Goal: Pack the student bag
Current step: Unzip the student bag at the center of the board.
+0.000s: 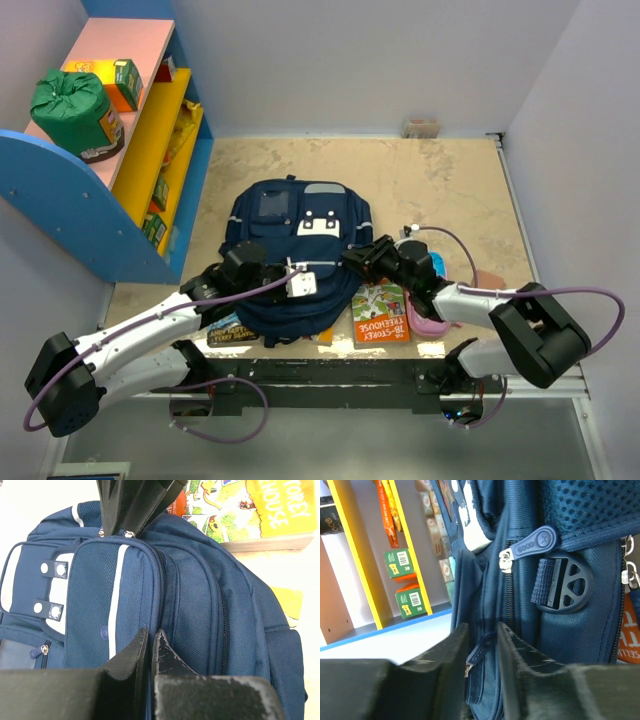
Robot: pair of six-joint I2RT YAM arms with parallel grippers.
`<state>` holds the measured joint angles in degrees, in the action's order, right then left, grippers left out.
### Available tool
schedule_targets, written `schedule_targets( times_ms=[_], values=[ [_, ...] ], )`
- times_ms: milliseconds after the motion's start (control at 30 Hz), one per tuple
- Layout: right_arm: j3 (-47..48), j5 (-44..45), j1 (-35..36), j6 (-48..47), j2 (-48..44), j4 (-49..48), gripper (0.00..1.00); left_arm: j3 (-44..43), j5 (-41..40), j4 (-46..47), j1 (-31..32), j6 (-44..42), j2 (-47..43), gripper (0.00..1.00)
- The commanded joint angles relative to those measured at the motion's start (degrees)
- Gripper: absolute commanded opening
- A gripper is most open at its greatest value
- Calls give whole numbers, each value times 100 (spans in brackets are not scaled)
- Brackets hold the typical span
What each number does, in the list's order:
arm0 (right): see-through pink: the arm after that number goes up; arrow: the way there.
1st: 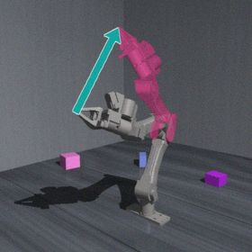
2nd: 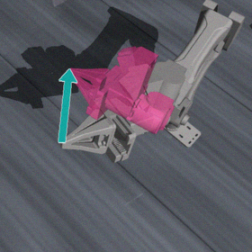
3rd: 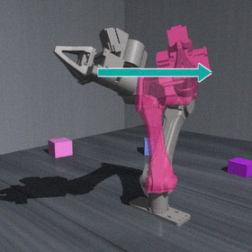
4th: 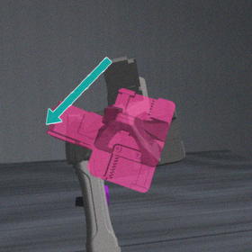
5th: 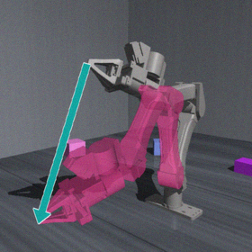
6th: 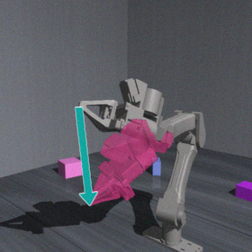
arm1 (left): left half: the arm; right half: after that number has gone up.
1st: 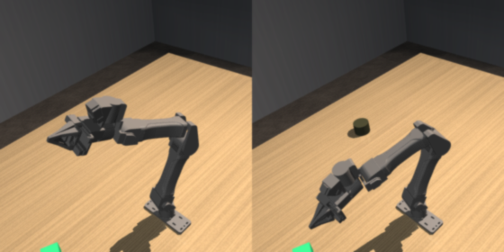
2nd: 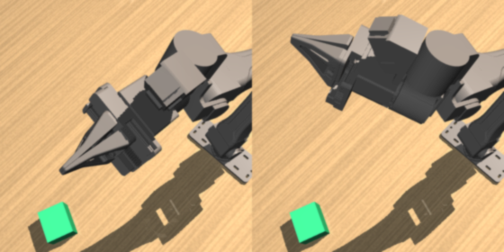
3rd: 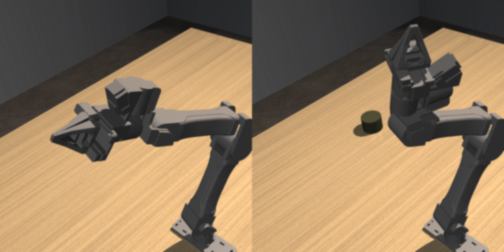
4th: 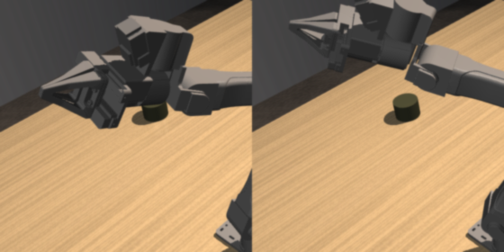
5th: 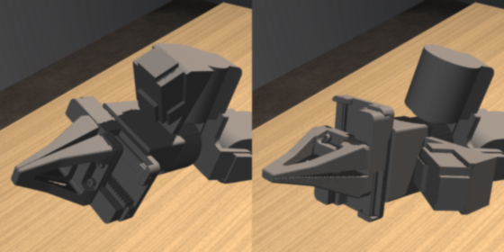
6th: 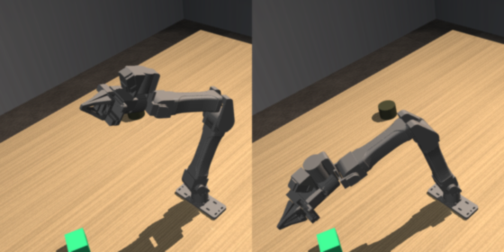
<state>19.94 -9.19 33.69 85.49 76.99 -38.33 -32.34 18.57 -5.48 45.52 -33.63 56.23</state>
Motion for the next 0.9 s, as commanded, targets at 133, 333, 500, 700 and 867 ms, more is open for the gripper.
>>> schedule_targets(
  times_ms=[133,333,500,700,867],
  values=[
    [264,-189,23,284,9,-457,17,-1,86,433,1,-56,-121,0],
    [177,-197,23,354,-307,-369,0,34,68,460,1,-100,-103,0],
    [369,-258,23,-67,-659,271,0,61,-11,451,1,-144,-68,0],
    [546,-750,23,-1183,-642,1265,0,-80,-64,451,-43,-241,-85,0],
    [229,-664,23,-1429,-852,1423,0,-203,-265,460,-148,-320,-112,0]
  ],
)
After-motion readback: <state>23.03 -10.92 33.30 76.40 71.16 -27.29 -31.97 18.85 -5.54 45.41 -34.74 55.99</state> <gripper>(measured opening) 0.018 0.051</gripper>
